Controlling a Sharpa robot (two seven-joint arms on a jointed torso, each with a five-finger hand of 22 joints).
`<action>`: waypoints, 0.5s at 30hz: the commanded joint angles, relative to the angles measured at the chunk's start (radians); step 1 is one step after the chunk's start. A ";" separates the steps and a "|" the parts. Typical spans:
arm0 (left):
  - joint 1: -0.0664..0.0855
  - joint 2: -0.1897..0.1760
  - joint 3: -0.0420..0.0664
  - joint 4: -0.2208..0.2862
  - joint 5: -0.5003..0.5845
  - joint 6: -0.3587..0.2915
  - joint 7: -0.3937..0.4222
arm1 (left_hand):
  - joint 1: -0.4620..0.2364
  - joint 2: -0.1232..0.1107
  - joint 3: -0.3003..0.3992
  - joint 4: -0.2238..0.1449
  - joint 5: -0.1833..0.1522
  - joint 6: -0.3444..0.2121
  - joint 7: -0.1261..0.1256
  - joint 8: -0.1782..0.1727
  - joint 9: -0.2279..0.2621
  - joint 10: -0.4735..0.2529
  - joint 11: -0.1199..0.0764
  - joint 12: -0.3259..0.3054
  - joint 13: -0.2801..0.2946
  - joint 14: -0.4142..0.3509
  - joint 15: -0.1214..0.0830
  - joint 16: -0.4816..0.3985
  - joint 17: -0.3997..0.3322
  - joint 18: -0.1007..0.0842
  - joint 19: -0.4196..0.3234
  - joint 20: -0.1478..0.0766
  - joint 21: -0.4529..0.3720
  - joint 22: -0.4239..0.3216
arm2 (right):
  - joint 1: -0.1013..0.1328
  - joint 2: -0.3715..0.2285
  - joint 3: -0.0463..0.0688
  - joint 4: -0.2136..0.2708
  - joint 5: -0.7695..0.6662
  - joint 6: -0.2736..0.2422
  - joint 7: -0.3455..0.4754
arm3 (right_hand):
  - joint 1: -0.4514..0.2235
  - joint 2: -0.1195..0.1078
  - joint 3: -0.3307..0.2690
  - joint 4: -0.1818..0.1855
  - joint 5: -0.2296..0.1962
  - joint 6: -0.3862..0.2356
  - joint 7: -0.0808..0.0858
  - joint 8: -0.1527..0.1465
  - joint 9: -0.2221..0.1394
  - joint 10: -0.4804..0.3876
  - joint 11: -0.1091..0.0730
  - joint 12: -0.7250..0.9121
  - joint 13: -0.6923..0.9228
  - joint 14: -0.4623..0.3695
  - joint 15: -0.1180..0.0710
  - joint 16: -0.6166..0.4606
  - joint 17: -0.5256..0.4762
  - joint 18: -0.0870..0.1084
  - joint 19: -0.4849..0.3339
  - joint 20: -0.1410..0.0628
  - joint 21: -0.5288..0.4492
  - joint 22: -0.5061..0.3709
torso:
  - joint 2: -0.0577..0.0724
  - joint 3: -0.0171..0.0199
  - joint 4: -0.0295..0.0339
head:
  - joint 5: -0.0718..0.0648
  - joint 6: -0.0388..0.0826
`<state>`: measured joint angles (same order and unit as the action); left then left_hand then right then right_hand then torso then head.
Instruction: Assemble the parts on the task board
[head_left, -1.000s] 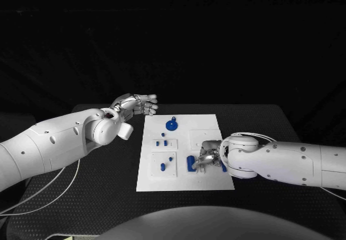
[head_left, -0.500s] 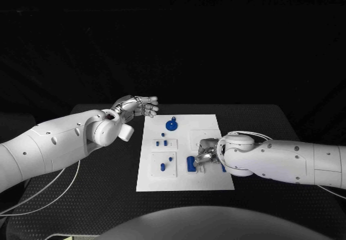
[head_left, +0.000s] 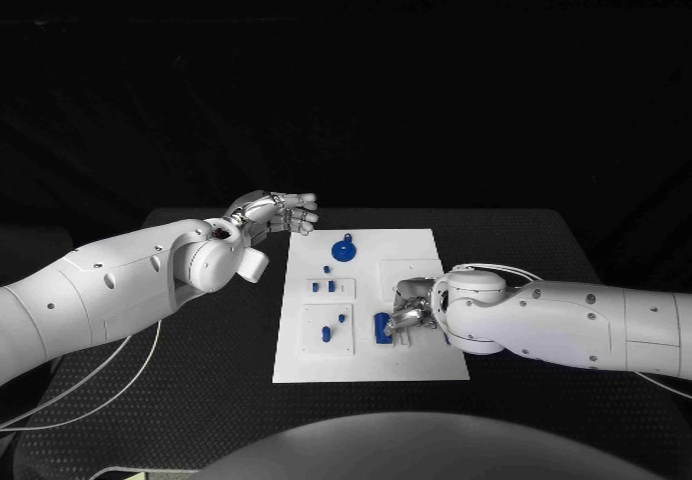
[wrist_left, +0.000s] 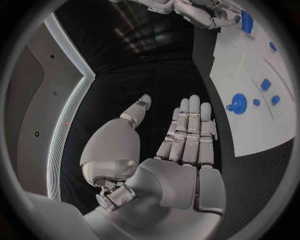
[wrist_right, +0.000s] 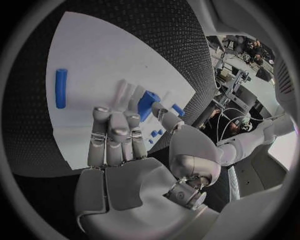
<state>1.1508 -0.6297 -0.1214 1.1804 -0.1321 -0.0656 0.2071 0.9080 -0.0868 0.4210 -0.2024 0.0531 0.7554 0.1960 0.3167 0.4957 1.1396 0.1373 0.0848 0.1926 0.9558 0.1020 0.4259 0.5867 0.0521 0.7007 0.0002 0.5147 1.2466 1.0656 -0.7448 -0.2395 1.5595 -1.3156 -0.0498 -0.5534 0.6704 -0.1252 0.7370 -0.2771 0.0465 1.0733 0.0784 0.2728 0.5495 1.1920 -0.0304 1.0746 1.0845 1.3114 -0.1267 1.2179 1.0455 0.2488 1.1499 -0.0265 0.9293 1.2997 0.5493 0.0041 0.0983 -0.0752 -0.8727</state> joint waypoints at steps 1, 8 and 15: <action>0.001 0.003 0.000 0.001 -0.003 0.015 0.005 | -0.001 0.013 0.001 -0.005 -0.002 -0.006 0.002 0.006 -0.001 -0.006 0.001 -0.004 -0.002 -0.003 0.007 -0.006 0.001 0.011 -0.002 0.009 -0.005 0.001 | -0.003 0.009 -0.001 0.002 -0.011 0.023 0.012 | 0.001 -0.011 -0.003 0.004 0.002 0.001 0.002 0.005 -0.001 0.003 0.001 -0.006 0.001 0.006 -0.002 0.004 -0.001 0.013 0.006 -0.001 0.005 0.000 | 0.000 0.0009 -0.0010 | -0.001 0.000; 0.001 0.004 0.000 0.000 -0.003 0.016 0.005 | 0.000 0.014 0.001 -0.006 -0.002 -0.006 0.002 0.006 -0.001 -0.006 0.001 -0.004 -0.002 -0.003 0.007 -0.007 0.002 0.011 -0.002 0.009 -0.005 0.002 | -0.017 0.024 -0.001 -0.016 -0.082 0.033 -0.001 | 0.003 -0.015 -0.012 -0.001 0.002 0.001 0.002 0.006 0.000 0.004 0.000 -0.006 0.002 0.007 -0.003 0.004 -0.001 0.013 0.007 -0.001 0.006 0.000 | 0.000 0.0004 -0.0007 | -0.002 0.000; 0.001 0.001 0.000 0.001 -0.003 0.015 0.005 | 0.001 0.015 0.000 -0.006 -0.002 -0.006 0.002 0.007 -0.001 -0.006 0.001 -0.004 -0.002 -0.003 0.007 -0.007 0.003 0.011 -0.002 0.009 -0.006 0.002 | -0.020 0.015 -0.002 -0.009 -0.082 0.032 0.008 | 0.020 -0.036 -0.017 -0.005 0.002 0.001 0.002 0.007 0.001 0.004 0.000 -0.006 0.002 0.007 -0.003 0.005 -0.001 0.013 0.006 -0.002 0.006 0.000 | 0.000 0.0009 -0.0009 | 0.000 0.000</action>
<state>1.1506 -0.6296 -0.1219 1.1797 -0.1324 -0.0645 0.2065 0.9083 -0.0792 0.4210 -0.2024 0.0531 0.7554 0.1960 0.3167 0.4958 1.1396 0.1373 0.0848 0.1926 0.9558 0.1020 0.4219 0.5886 0.0514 0.6971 0.0037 0.5147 1.2474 1.0503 -0.7272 -0.2374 1.5516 -1.3679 -0.0444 -0.5481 0.6855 -0.1581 0.7230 -0.2824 0.0463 1.0739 0.0773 0.2779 0.5497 1.1920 -0.0304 1.0746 1.0854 1.3117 -0.1263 1.2179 1.0454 0.2491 1.1499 -0.0264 0.9293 1.2996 0.5494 0.0047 0.0976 -0.0760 -0.8727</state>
